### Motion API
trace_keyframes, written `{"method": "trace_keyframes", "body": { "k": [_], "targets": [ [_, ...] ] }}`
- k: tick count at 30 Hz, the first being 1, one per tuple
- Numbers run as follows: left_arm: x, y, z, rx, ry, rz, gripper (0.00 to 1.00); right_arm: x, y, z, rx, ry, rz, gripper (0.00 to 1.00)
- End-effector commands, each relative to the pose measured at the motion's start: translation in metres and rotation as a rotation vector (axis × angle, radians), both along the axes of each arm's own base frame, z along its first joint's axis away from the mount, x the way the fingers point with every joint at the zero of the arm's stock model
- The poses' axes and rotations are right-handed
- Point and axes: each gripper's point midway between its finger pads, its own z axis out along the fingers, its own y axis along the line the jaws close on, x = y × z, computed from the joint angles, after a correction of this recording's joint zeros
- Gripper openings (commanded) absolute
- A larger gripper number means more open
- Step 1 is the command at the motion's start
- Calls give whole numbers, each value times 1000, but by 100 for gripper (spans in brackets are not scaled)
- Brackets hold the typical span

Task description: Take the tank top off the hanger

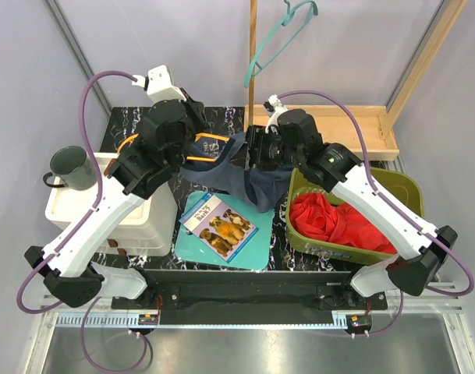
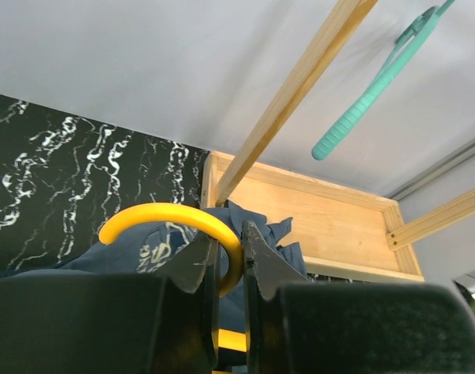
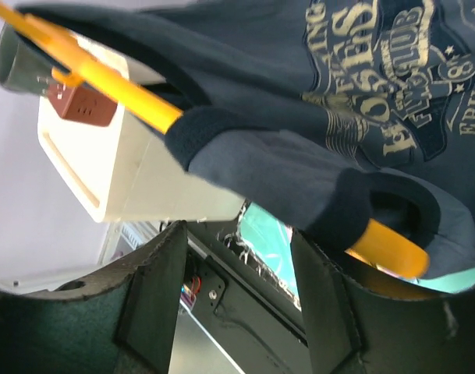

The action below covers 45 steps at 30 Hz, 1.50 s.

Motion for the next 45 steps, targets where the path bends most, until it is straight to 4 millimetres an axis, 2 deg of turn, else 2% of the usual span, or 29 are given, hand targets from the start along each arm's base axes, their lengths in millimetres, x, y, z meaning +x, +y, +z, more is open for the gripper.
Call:
{"method": "trace_keyframes", "body": {
  "k": [1, 8, 11, 13, 14, 20, 21, 22, 23, 24, 26, 27, 29, 30, 31, 33, 36, 37, 41, 45],
  "targets": [
    [-9, -11, 33, -146, -69, -68, 0, 23, 8, 18, 57, -77, -79, 63],
    [-13, -26, 26, -154, -47, -126, 0, 45, 12, 16, 37, -111, -142, 64],
    [-17, -33, 22, -159, -37, -154, 0, 57, 9, 9, 6, -126, -196, 62],
    [-20, -37, 19, -168, -29, -172, 0, 65, 8, 6, -7, -134, -228, 55],
    [-21, -39, 19, -169, -28, -178, 0, 66, 8, 8, -6, -141, -232, 46],
    [-22, -37, 15, -143, -26, -174, 0, 68, 9, 7, 0, -156, -231, 27],
    [-21, -34, 15, -133, -30, -161, 0, 65, 5, 12, 3, -165, -233, 20],
    [-22, -31, 16, -126, -33, -155, 0, 63, 2, 12, 2, -169, -233, 18],
    [-22, -29, 16, -115, -36, -148, 0, 60, -1, 3, -14, -158, -233, 16],
    [-20, -25, 17, -96, -43, -128, 0, 55, -8, 10, -6, -176, -242, 10],
    [-19, -20, 18, -81, -49, -113, 0, 49, -17, 3, -17, -169, -255, 2],
    [-18, -20, 18, -63, -53, -118, 0, 44, -26, 13, 0, -186, -272, 0],
    [-16, -16, 22, -52, -67, -112, 0, 38, -35, 11, -3, -190, -285, 0],
    [-15, -16, 23, -48, -70, -115, 0, 33, -42, 22, 16, -210, -291, 0],
    [-14, -16, 28, -53, -84, -120, 0, 30, -45, 20, 13, -213, -296, 0],
    [-13, -19, 32, -46, -100, -139, 0, 26, -57, 30, 31, -233, -317, 0],
    [-13, -27, 39, -44, -119, -179, 0, 26, -74, 33, 51, -202, -361, 0],
    [-13, -28, 45, -48, -133, -191, 0, 33, -88, 29, 54, -176, -403, 0],
    [-16, -31, 59, -55, -174, -224, 0, 31, -113, 24, 131, -79, -424, 0],
    [-15, -29, 75, -114, -205, -225, 0, 19, -119, 26, 143, -78, -392, 0]
  ]
}}
